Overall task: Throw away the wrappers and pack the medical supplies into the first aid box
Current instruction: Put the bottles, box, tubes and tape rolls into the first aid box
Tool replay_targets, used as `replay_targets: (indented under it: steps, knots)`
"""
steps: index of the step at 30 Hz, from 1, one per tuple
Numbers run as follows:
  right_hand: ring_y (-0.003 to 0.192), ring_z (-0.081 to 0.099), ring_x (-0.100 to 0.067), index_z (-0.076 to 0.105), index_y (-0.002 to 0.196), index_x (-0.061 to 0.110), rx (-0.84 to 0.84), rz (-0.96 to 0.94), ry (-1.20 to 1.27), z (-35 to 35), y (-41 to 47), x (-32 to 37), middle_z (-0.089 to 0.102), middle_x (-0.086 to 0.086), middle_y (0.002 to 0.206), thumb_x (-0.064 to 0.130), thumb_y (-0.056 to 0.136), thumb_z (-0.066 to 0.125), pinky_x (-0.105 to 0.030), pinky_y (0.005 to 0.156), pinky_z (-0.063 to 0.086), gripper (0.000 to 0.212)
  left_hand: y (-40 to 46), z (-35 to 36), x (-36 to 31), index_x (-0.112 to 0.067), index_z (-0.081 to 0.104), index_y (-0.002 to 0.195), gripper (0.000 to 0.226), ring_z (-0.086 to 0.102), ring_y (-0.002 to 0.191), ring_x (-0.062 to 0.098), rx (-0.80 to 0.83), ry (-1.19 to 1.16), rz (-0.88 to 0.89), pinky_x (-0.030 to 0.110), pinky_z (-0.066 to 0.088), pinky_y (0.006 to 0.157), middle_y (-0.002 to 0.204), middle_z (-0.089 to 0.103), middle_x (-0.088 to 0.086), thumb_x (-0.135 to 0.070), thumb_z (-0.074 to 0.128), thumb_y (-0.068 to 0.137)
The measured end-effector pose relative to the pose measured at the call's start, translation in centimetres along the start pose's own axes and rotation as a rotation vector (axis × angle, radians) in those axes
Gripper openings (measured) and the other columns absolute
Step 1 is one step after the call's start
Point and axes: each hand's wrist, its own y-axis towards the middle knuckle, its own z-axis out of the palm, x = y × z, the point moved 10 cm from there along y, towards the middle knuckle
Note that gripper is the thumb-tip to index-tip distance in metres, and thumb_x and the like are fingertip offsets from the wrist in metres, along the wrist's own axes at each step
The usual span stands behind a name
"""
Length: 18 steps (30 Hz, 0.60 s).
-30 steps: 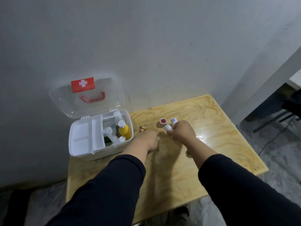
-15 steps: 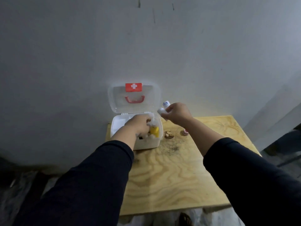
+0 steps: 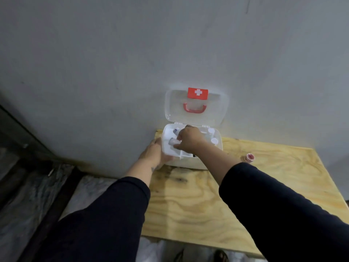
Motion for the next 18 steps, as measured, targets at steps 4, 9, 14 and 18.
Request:
replay_targets:
  steps: [4,9,14,18]
  knots:
    - [0.118,0.051,-0.029,0.065,0.109,0.007,0.038,0.067,-0.008,0.9,1.3,-0.3,0.063,-0.012,0.12,0.037,0.091,0.053,-0.034,0.097,0.043,0.037,0.0,-0.2,-0.1,-0.026,0.046,0.136,0.064,0.057,0.118,0.028,-0.022,0.04,0.037,0.046,0.05,0.097,0.133,0.057,0.003,-0.04,0.07,0.079]
    - [0.113,0.056,-0.027,0.066,0.106,0.006,-0.012,0.214,0.105,0.3,1.8,-2.3,0.061,-0.01,0.122,0.004,0.085,0.047,-0.029,0.091,0.049,0.029,0.4,0.0,0.2,-0.024,0.039,0.141,0.071,0.056,0.12,0.028,-0.01,0.034,0.007,0.047,0.049,0.097,0.134,0.057,0.003,-0.045,0.068,0.079]
    - [0.123,0.049,-0.026,0.063,0.121,0.009,-0.045,0.218,0.172,-0.9,0.6,-3.2,0.059,-0.01,0.129,0.012,0.092,0.046,-0.037,0.102,0.046,0.033,0.9,-0.5,-0.5,-0.022,0.038,0.142,0.073,0.052,0.124,0.029,0.052,0.221,0.012,0.045,0.047,0.099,0.141,0.051,0.004,-0.05,0.067,0.081]
    - [0.117,0.057,-0.026,0.065,0.119,0.013,-0.121,0.271,0.295,-3.2,-1.8,-6.4,0.061,-0.007,0.129,0.013,0.09,0.05,-0.033,0.095,0.048,0.033,1.3,-2.6,-5.8,-0.015,0.031,0.149,0.073,0.037,0.139,0.029,0.043,0.414,0.121,0.045,0.037,0.11,0.155,0.034,0.007,-0.042,0.062,0.089]
